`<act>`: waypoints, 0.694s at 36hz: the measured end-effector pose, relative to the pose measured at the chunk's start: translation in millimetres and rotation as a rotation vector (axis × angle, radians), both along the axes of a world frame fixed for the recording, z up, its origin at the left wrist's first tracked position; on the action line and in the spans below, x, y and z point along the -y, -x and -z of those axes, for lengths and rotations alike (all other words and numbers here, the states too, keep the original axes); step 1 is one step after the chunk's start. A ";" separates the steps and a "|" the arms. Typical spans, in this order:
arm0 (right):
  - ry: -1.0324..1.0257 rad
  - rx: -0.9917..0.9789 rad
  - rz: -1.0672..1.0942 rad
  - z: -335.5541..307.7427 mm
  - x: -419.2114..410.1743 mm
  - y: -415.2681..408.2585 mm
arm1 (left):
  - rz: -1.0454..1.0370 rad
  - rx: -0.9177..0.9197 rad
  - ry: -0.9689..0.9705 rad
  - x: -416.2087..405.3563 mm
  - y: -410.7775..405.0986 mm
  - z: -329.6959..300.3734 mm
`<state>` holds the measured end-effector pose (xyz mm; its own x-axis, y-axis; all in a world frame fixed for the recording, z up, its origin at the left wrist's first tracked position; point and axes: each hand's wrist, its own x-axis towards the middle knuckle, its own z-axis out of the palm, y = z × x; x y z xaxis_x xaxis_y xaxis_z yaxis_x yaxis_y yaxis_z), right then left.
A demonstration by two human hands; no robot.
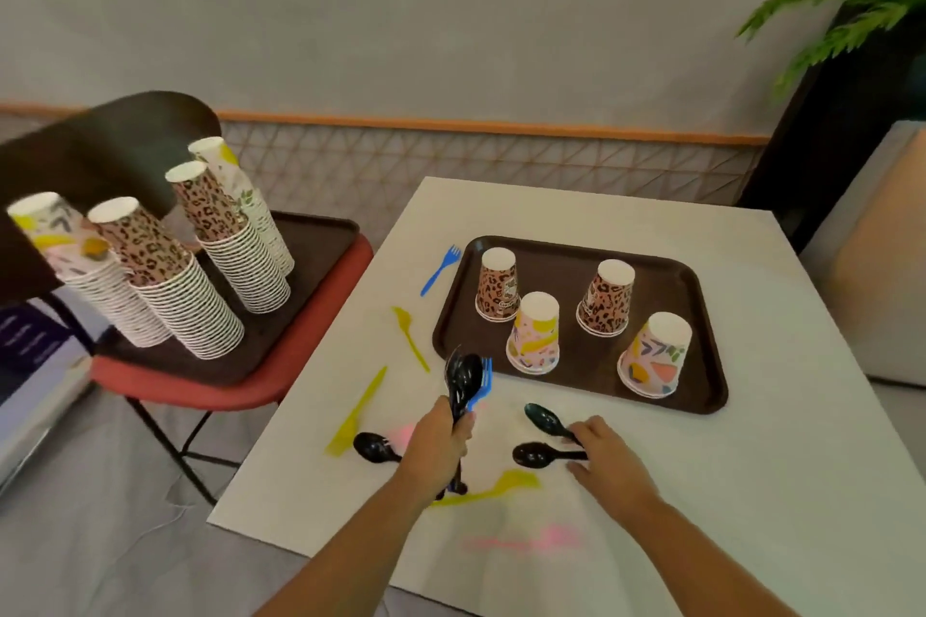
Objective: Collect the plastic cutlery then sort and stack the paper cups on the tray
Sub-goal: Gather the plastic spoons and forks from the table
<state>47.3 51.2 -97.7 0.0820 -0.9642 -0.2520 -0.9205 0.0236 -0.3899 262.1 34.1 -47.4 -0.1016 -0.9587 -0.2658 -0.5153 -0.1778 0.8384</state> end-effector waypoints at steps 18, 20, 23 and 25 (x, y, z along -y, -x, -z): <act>0.040 0.072 0.076 -14.5 10.4 -54.7 | -0.383 -0.416 -0.105 -35.1 2.2 6.1; 0.001 0.175 0.074 -20.9 7.4 -64.1 | -0.403 -0.443 -0.123 -36.8 7.4 6.5; -0.030 0.273 -0.014 -30.8 2.6 -78.8 | -0.437 -0.468 -0.153 -36.3 13.2 8.4; -0.052 0.370 -0.026 -38.7 -0.5 -89.6 | -0.465 -0.486 -0.176 -33.3 16.5 8.5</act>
<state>136.9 51.6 -59.0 0.2011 -0.9473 -0.2493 -0.7185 0.0303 -0.6949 245.5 67.4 -55.9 0.1621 -0.8782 -0.4500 0.0743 -0.4438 0.8930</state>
